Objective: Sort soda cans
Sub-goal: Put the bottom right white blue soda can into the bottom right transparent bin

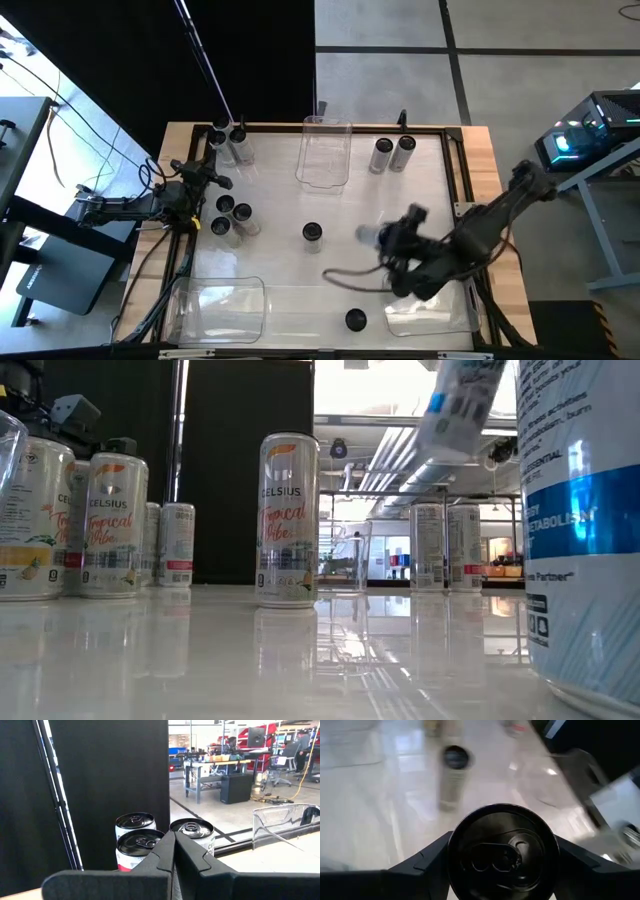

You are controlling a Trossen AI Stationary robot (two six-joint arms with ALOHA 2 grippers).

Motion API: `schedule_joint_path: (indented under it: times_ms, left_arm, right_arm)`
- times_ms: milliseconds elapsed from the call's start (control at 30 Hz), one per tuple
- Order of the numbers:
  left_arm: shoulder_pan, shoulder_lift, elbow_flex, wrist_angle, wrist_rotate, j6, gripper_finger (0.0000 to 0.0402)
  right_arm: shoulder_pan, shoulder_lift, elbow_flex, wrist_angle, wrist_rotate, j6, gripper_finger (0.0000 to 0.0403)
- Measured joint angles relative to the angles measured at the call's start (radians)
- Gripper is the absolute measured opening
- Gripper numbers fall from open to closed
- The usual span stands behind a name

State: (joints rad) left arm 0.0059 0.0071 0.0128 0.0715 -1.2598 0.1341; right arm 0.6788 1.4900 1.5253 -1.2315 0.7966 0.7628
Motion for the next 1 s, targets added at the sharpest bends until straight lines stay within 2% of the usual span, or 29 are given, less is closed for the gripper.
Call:
schedule_joint_path:
  times_ms: [100, 167, 300, 433, 700, 867, 1000]
  left_arm:
    - [0.0, 0.0, 0.0, 0.0, 0.0, 0.0, 0.0]
    - [0.0, 0.0, 0.0, 0.0, 0.0, 0.0, 0.0]
    - [0.0, 0.0, 0.0, 0.0, 0.0, 0.0, 0.0]
    - [0.0, 0.0, 0.0, 0.0, 0.0, 0.0, 0.0]
    - [0.0, 0.0, 0.0, 0.0, 0.0, 0.0, 0.0]
    - [0.0, 0.0, 0.0, 0.0, 0.0, 0.0, 0.0]
    - [0.0, 0.0, 0.0, 0.0, 0.0, 0.0, 0.0]
  right_arm:
    - [0.0, -0.037, 0.062, -0.226, -0.014, 0.171, 0.0243]
    - [0.002, -0.05, 0.103, -0.354, -0.08, 0.267, 0.0243]
    - [0.009, -0.102, 0.12, -0.312, -0.263, 0.241, 0.0243]
    - [0.025, -0.147, 0.13, -0.348, -0.375, 0.302, 0.0243]
    - [0.135, -0.164, 0.121, -0.34, -0.512, 0.51, 0.0243]
    - [0.244, -0.104, 0.121, -0.333, -0.57, 0.656, 0.0243]
    - [0.319, -0.015, 0.121, -0.276, -0.566, 0.661, 0.0243]
